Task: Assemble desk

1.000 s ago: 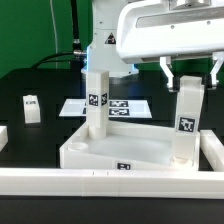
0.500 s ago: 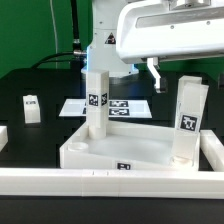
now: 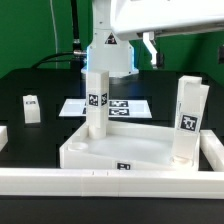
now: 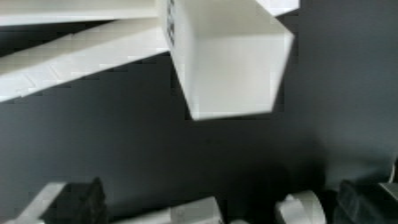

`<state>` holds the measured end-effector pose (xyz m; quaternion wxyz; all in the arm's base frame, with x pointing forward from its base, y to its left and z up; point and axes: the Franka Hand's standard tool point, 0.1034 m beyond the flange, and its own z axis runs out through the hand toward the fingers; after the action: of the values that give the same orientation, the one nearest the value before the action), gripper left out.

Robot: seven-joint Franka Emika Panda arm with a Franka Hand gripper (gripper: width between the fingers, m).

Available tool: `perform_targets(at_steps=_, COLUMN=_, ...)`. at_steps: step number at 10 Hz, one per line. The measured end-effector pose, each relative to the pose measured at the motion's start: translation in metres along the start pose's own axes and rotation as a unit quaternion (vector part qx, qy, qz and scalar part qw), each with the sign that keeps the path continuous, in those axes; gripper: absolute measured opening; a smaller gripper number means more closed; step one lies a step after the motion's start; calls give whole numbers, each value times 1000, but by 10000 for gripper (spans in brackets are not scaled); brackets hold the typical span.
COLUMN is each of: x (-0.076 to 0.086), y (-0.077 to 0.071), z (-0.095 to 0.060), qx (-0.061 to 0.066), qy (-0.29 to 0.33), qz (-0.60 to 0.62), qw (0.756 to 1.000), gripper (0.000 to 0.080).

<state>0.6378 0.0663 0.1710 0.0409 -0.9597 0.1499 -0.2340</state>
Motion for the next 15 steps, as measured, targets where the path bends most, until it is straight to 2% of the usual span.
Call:
perform_targets(at_steps=2, x=-1, y=1, z=1, qx=-2, qy=-13, qz=2, qw=1000, gripper=649)
perform_targets(at_steps=3, x=-10, y=5, z=9, qx=-10, qy=-40, qz=1, qw=999, gripper=649)
perform_targets(at_steps=4, x=-14, y=11, z=11, qx=-22, qy=-109, qz=8, qw=994, gripper=649)
perform_targets(at_steps=5, x=-5, y=14, z=13, qx=-25, qy=-125, qz=14, qw=992, gripper=649)
perform_targets(at_steps=8, x=-11, y=24, z=11, qx=-39, qy=-221, qz=24, qw=974, gripper=649)
perform_targets(at_steps=9, x=-9, y=26, z=10, qx=-50, qy=-242, qz=18, qw=969, gripper=649)
perform_targets(at_steps=10, x=-6, y=21, z=12, qx=-63, qy=-235, qz=-6, qw=970, gripper=649)
perform_targets(at_steps=12, x=-11, y=14, z=15, qx=-89, qy=-249, qz=-36, qw=964, gripper=649)
perform_targets(at_steps=15, x=-17, y=-6, z=19, qx=-94, qy=-246, qz=-25, qw=964, gripper=649)
